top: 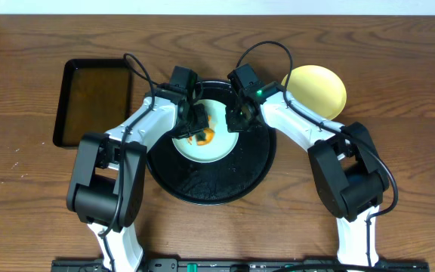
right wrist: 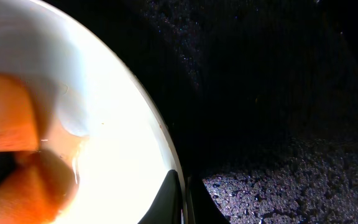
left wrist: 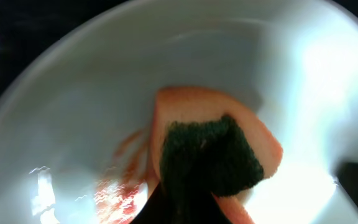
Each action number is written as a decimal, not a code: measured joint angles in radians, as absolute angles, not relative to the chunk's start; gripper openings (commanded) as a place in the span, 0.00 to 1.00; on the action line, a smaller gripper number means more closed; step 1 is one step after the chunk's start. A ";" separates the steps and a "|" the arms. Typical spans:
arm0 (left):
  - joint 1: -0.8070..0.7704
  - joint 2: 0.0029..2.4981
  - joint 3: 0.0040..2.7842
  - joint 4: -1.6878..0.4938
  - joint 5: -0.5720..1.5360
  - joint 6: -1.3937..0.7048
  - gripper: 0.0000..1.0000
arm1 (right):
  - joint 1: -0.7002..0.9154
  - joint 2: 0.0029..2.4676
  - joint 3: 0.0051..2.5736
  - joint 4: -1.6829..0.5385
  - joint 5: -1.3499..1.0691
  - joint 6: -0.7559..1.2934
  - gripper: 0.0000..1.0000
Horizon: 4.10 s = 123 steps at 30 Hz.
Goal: Clean dirty plates on tray and stack at the side
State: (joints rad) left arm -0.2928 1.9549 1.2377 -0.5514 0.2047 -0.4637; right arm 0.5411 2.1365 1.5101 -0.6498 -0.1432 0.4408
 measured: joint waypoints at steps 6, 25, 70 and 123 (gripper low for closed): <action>-0.297 1.940 1.242 -0.644 -0.037 -0.463 0.07 | 0.541 2.136 1.510 -0.650 -0.143 0.441 0.01; -0.282 1.840 1.214 -0.488 0.083 -0.449 0.08 | 0.543 2.136 1.510 -0.647 -0.149 0.441 0.01; -0.237 1.751 1.214 -0.550 0.069 -0.515 0.07 | 0.546 2.136 1.510 -0.646 -0.142 0.441 0.01; -0.178 1.534 1.216 -0.674 -0.366 -0.497 0.07 | 0.552 2.136 1.517 -0.675 -0.139 0.440 0.01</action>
